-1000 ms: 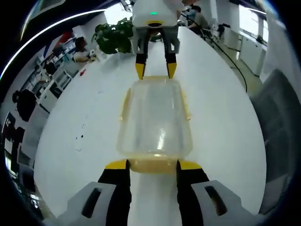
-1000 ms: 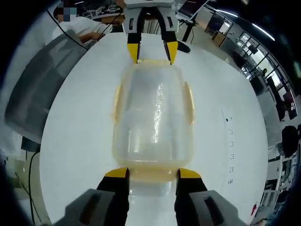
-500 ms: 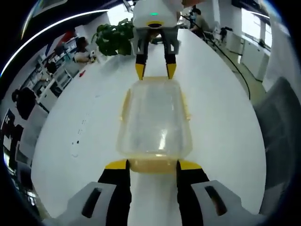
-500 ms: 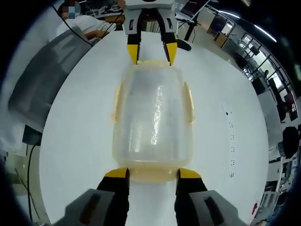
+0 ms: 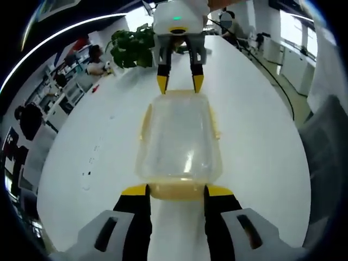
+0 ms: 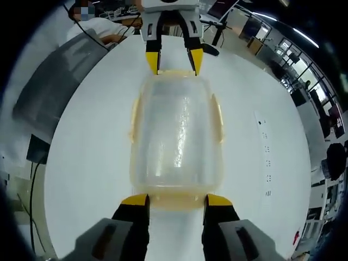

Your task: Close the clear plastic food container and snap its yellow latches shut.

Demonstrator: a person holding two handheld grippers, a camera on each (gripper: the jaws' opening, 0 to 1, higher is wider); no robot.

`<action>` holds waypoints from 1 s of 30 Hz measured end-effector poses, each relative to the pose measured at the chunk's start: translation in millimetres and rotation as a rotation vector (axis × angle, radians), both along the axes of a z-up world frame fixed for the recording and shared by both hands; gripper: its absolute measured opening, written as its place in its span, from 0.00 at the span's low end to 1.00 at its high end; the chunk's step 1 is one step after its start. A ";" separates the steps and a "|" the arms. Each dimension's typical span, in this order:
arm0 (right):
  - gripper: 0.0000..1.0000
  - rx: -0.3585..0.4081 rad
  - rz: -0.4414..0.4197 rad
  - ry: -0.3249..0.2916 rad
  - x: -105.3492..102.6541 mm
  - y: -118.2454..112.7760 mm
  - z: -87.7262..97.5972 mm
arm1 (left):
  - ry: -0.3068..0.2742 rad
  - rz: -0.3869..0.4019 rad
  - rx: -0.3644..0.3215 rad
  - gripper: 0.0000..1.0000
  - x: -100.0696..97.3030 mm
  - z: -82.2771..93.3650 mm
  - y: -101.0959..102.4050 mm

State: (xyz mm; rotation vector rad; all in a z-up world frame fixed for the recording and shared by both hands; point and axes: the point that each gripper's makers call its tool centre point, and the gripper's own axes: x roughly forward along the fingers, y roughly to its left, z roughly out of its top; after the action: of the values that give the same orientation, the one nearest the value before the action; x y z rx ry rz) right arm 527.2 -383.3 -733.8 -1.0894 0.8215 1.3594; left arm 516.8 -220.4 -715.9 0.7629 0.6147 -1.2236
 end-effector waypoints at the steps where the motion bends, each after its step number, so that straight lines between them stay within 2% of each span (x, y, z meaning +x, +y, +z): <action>1: 0.36 0.001 -0.002 0.002 0.6 -1.4 -0.3 | 0.002 0.002 -0.003 0.36 0.8 0.4 -1.3; 16: 0.36 0.008 -0.015 0.033 2.3 -14.3 -6.5 | 0.025 -0.010 -0.010 0.36 5.0 -3.6 -14.9; 18: 0.36 0.011 -0.017 0.035 2.1 -15.8 -7.1 | 0.013 -0.023 -0.006 0.35 5.4 -4.2 -16.4; 30: 0.35 0.019 -0.019 0.022 0.1 -24.0 -4.4 | 0.010 -0.038 -0.040 0.35 3.9 2.9 -24.2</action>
State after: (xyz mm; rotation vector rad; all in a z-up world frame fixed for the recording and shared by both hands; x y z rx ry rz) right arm 527.3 -407.4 -738.1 -1.0511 0.8320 1.3626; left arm 520.6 -244.6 -712.9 0.7390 0.5842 -1.2717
